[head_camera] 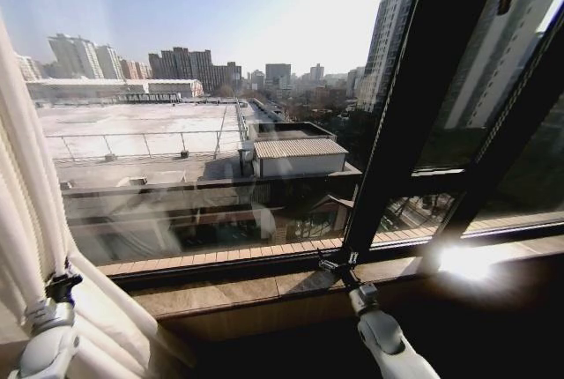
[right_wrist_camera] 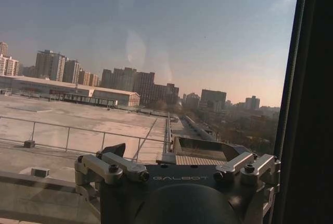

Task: Open the curtains by pulling them apart, changing their state from closed to fully open.

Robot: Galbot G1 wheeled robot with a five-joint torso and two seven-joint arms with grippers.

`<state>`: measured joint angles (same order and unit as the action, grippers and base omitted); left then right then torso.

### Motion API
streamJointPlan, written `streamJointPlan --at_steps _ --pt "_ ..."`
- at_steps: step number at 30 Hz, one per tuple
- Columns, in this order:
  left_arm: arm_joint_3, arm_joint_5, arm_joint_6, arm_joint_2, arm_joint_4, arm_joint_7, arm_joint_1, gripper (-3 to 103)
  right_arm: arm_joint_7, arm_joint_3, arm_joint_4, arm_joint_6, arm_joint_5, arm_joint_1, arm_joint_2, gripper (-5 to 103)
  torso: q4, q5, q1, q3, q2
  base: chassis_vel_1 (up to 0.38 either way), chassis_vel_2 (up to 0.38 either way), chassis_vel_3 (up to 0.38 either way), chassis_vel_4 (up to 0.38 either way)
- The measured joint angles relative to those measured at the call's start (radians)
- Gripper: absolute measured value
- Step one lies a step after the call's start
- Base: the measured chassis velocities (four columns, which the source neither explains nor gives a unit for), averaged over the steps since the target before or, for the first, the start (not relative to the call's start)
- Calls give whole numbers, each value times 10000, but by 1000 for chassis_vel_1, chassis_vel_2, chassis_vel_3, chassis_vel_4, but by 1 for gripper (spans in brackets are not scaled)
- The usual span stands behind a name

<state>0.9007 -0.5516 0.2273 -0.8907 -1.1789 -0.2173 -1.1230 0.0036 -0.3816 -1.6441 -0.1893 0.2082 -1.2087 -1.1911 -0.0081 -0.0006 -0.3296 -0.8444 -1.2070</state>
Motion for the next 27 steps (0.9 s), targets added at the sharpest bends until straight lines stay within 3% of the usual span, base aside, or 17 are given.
streamJointPlan --at_steps 5,12,18,20,22,23,27 --pt "-166 -141 -37 146 281 -13 336 0 0 0 0 0 0 0 0 100 0 0 1 0 0 0 0 0 0" --pt "-358 69 -43 -217 256 -14 450 0 0 0 0 0 0 0 0 100 0 3 1 0 0 0 0 0 0" --pt "-257 727 -424 -857 -877 -258 -228 -2 0 0 0 0 0 0 0 100 -1 6 1 1 0 0 0 0 0" --pt "-178 943 -613 -1170 -1343 -305 -523 2 0 0 0 0 0 0 0 100 -1 7 1 2 -1 0 0 0 0" --pt "-51 1379 -834 -1923 -2399 -298 -1192 13 0 -1 0 0 0 0 0 100 0 3 1 1 0 0 0 0 0" --pt "-51 1379 -834 -1923 -2399 -298 -1192 13 0 -1 0 0 0 0 0 100 0 3 1 1 0 0 0 0 0" --pt "-72 1516 -851 -2796 -3963 -120 -2159 34 0 0 0 0 0 0 0 100 -1 6 1 1 0 0 0 0 0"
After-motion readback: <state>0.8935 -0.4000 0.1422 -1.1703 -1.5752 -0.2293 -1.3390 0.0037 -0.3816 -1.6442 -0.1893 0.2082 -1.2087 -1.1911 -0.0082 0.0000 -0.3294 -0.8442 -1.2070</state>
